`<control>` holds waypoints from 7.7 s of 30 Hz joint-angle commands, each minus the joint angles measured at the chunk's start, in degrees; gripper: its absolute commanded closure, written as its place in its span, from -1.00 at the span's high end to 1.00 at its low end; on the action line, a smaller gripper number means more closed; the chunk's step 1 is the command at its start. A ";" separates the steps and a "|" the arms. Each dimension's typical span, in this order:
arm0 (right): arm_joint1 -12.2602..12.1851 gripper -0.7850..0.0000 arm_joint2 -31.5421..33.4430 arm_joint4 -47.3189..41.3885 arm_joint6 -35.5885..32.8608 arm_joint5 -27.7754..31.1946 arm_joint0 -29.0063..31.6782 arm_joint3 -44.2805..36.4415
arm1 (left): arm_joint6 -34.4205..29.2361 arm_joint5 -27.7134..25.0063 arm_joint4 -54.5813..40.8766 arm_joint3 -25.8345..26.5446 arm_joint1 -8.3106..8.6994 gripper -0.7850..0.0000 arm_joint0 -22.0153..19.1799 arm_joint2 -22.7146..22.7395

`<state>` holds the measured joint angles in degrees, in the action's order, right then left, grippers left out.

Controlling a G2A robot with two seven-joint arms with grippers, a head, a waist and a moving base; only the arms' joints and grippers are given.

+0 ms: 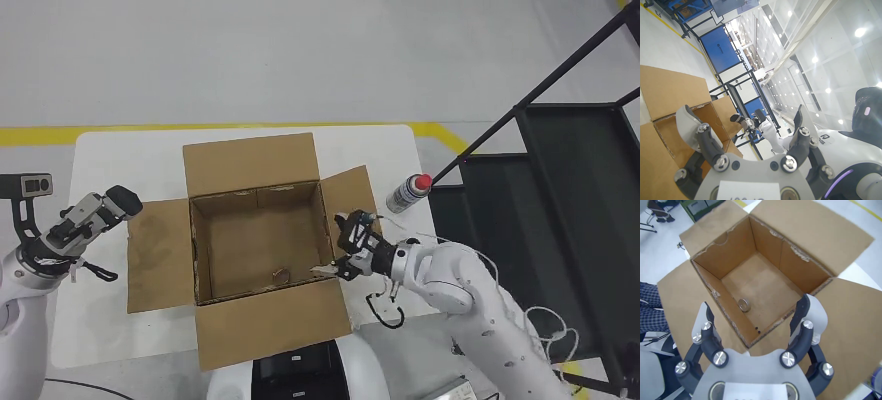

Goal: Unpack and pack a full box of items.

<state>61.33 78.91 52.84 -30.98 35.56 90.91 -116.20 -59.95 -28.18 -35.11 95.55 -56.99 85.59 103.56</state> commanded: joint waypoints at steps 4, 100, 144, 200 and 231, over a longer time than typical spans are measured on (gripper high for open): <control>-1.48 1.00 19.12 -4.41 8.07 9.42 11.59 -0.80 | 0.00 0.00 0.00 0.00 0.00 1.00 0.00 0.00; 0.08 -1.00 -14.42 11.78 -5.49 -9.67 -9.33 -1.01 | 0.00 0.00 0.00 0.00 0.00 1.00 0.00 0.00; 14.40 -1.00 -45.76 11.84 -2.88 -33.24 -38.27 38.12 | 0.00 0.00 0.00 0.00 0.00 1.00 0.00 0.00; 3.18 1.00 11.25 14.03 46.97 -19.69 7.33 17.03 | 0.00 0.00 0.00 0.00 0.00 1.00 0.00 0.00; 7.15 1.00 -2.35 11.38 54.00 -20.23 -16.26 57.48 | 0.00 0.00 0.00 0.00 0.00 1.00 0.00 0.00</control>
<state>68.35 76.77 64.31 22.41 15.39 75.34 -59.45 -59.95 -28.18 -35.11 95.55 -56.99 85.59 103.56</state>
